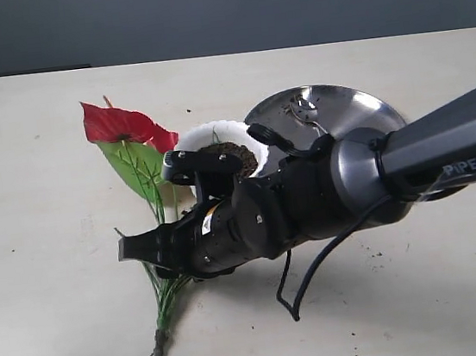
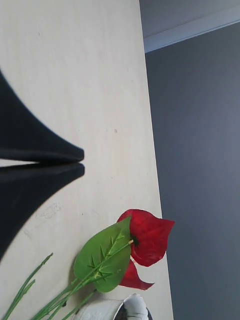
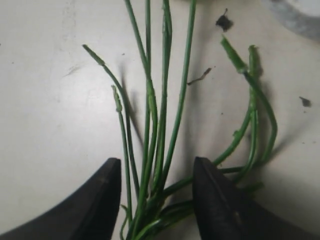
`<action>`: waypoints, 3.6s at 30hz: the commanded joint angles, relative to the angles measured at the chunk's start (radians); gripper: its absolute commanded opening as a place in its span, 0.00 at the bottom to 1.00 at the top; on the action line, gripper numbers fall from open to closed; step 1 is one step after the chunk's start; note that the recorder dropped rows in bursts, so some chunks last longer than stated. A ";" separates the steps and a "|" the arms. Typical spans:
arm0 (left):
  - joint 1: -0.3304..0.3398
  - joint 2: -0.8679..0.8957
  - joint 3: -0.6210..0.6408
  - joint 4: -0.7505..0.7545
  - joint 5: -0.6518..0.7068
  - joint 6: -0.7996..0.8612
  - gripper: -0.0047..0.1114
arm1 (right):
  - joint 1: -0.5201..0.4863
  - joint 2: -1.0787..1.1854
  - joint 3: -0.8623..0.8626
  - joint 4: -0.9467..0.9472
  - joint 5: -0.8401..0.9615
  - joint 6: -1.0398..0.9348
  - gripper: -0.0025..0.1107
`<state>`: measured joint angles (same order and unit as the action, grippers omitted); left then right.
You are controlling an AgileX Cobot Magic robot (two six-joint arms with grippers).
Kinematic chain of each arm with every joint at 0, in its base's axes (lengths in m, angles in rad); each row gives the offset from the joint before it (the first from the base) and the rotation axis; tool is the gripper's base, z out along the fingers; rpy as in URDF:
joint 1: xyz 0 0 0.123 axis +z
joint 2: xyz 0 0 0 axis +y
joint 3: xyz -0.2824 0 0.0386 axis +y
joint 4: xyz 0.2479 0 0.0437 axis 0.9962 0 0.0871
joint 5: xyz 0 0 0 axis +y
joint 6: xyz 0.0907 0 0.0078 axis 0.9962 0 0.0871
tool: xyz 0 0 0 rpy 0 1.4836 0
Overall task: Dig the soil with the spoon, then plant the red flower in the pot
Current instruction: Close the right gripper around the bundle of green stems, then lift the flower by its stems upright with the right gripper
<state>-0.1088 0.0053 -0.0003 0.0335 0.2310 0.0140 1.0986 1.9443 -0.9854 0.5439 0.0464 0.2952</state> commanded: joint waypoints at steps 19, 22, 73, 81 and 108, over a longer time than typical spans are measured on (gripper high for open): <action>-0.003 -0.005 0.000 0.006 0.001 -0.004 0.04 | 0.031 0.002 0.000 0.010 0.061 -0.006 0.42; -0.003 -0.005 0.000 0.006 0.001 -0.004 0.04 | 0.031 0.002 0.000 0.010 0.062 -0.006 0.42; -0.003 -0.005 0.000 0.006 0.001 -0.004 0.04 | 0.078 -0.041 -0.191 -0.203 0.326 -0.013 0.07; -0.003 -0.005 0.000 0.006 0.001 -0.004 0.04 | 0.078 -0.002 -0.252 -0.196 0.281 -0.005 0.48; -0.003 -0.005 0.000 0.006 0.001 -0.004 0.04 | 0.078 -0.125 -0.297 -0.364 0.270 0.014 0.02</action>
<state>-0.1088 0.0053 -0.0003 0.0335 0.2310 0.0140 1.1722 1.8973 -1.2788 0.2669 0.3349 0.3201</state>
